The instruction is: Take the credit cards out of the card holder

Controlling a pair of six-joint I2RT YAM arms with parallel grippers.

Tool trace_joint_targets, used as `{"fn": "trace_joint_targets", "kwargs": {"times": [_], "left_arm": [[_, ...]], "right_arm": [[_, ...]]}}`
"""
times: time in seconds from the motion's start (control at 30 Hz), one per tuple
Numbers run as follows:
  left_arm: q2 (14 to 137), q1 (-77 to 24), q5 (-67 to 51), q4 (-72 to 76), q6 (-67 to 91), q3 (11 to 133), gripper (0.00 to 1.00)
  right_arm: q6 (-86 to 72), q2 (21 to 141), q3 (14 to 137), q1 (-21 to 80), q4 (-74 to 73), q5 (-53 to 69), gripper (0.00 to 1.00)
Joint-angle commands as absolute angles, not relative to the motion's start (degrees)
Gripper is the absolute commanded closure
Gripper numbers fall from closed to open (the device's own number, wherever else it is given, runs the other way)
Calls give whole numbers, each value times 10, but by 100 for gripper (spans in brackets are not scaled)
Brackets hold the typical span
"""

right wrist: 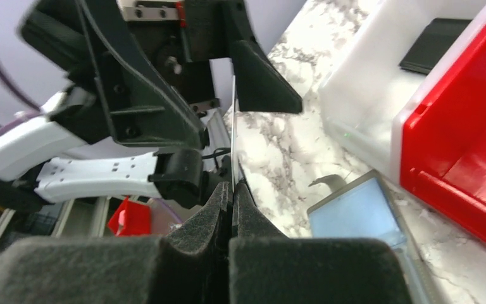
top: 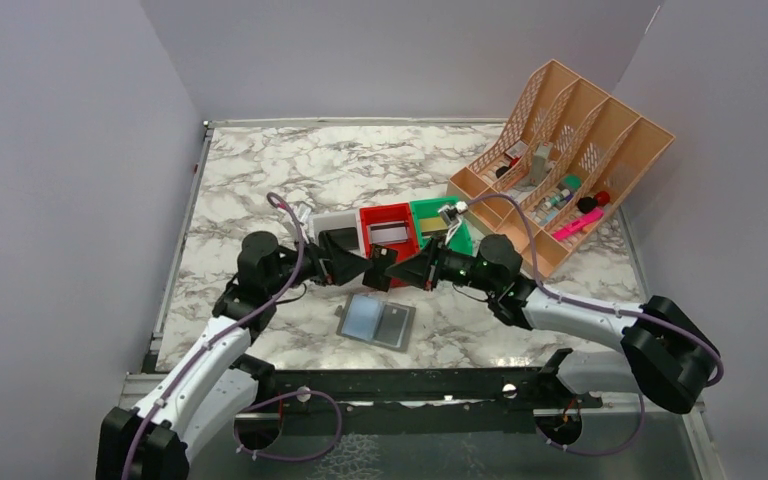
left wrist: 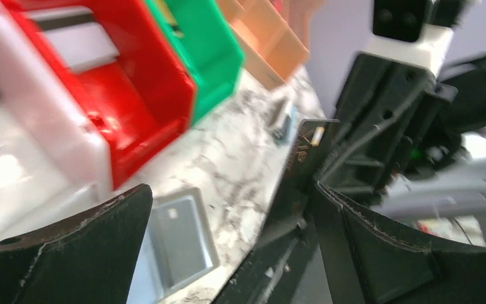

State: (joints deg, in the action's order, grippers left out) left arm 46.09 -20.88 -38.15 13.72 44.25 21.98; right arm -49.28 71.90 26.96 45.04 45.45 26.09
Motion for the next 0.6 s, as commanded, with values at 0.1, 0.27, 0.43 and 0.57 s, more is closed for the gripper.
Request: {"fn": "trace_joint_targets", "kwargs": {"times": [0.1, 0.27, 0.43, 0.57], "left_arm": [[415, -203, -44, -246, 299, 381, 1], [363, -203, 125, -296, 273, 387, 1], [315, -202, 163, -291, 278, 377, 1], [292, -203, 179, -292, 270, 371, 1]], "right_arm": [[-368, 743, 378, 454, 235, 178, 99], [-304, 794, 471, 467, 145, 117, 99], [-239, 877, 581, 507, 60, 4, 99], [-187, 944, 657, 550, 19, -104, 99]]}}
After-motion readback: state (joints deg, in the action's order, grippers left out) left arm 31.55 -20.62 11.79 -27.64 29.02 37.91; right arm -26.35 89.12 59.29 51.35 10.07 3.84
